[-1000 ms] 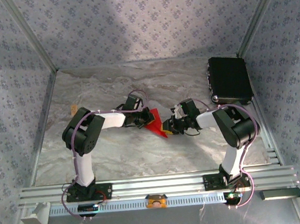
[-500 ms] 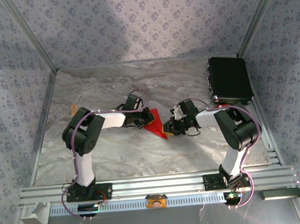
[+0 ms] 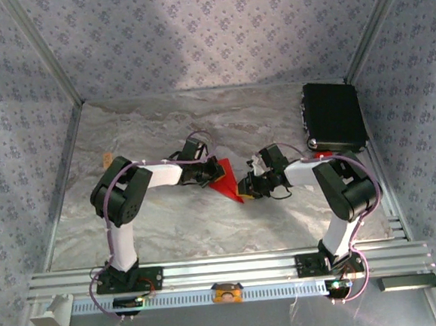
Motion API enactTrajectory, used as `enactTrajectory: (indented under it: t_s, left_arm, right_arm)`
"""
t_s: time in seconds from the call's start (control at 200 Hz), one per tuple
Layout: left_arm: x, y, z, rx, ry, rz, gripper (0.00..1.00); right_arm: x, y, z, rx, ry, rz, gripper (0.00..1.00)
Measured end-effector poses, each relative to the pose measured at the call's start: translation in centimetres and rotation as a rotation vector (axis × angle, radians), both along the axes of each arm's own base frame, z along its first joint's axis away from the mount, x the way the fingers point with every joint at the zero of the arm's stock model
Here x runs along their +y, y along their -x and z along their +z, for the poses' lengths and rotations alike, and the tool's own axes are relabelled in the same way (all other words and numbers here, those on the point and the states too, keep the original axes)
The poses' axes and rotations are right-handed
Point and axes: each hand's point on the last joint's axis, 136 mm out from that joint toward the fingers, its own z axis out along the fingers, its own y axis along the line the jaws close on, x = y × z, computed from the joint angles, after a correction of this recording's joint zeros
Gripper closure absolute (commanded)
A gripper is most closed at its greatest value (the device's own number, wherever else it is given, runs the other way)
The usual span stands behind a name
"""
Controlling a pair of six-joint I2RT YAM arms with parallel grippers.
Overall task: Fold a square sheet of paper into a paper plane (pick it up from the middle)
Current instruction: Fourth fold the wing at the center of the table.
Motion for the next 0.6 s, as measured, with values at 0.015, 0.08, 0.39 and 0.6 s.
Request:
enactTrajectory:
  t_s: [0.015,0.08,0.39,0.6]
  left_arm:
    - [0.0,0.0,0.0,0.0,0.0,0.0,0.97]
    - [-0.02,0.06,0.0,0.002,0.001,-0.002,0.97]
    - [-0.14,0.23,0.02,0.007,0.005,-0.008,0.97]
    - [-0.14,0.23,0.02,0.007,0.005,-0.008,0.97]
  right_arm:
    - [-0.05,0.08,-0.08,0.004,0.005,0.0,0.83]
    - [-0.11,0.22,-0.13,0.003,0.014,0.002,0.88]
    - [-0.4,0.68,-0.4,0.013,0.032,0.004,0.85]
    - [-0.79,0.92,-0.1,0.009,0.048,-0.005,0.76]
